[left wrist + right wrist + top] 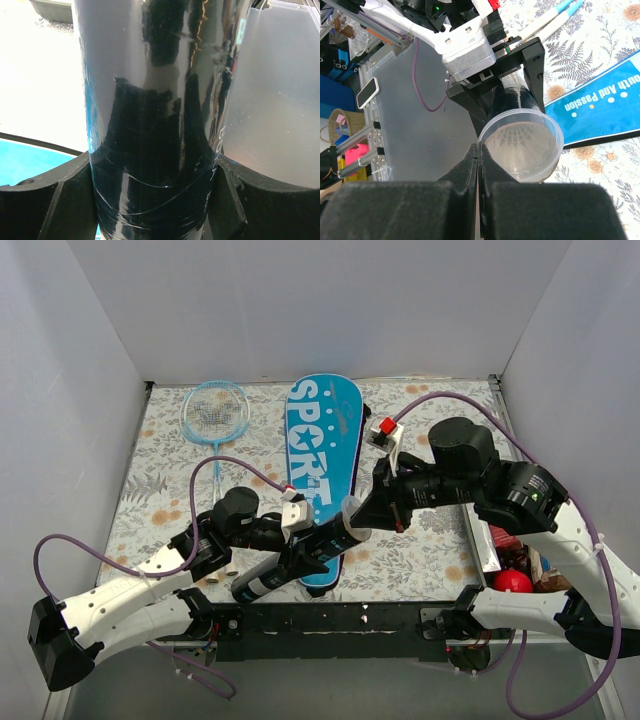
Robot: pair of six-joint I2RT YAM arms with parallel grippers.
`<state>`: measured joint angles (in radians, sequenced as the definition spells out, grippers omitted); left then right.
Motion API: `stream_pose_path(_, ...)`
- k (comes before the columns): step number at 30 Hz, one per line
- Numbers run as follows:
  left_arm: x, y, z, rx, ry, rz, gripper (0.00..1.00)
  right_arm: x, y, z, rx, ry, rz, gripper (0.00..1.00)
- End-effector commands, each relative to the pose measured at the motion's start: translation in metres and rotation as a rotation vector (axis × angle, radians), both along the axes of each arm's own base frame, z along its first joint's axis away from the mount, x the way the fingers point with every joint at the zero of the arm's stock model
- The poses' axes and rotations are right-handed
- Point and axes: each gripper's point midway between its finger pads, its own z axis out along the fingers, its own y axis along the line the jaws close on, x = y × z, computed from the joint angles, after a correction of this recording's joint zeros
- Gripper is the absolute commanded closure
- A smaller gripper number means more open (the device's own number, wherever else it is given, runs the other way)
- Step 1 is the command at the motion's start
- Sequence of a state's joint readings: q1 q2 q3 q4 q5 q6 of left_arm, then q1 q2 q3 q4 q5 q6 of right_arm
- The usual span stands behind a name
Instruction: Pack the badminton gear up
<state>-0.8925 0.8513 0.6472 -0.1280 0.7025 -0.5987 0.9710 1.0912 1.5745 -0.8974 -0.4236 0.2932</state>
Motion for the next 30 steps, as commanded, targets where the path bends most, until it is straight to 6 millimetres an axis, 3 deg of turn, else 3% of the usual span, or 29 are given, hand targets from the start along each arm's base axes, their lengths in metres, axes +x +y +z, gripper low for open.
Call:
stream_pose_path(1,-0.001,0.0,0.003,-0.012,-0.024,-0.003,0.78,-0.007,-0.005,0.008,0.032,-0.008,0.005,0.99)
stream_pose_path(13,0.0,0.001,0.004,-0.014,-0.03,0.005,0.78,-0.014,-0.006,-0.011,0.016,0.031,0.012,0.99)
stream_pose_path(30,-0.001,0.001,0.007,-0.022,-0.036,-0.001,0.78,-0.009,-0.001,-0.012,0.0,0.016,0.002,0.99)
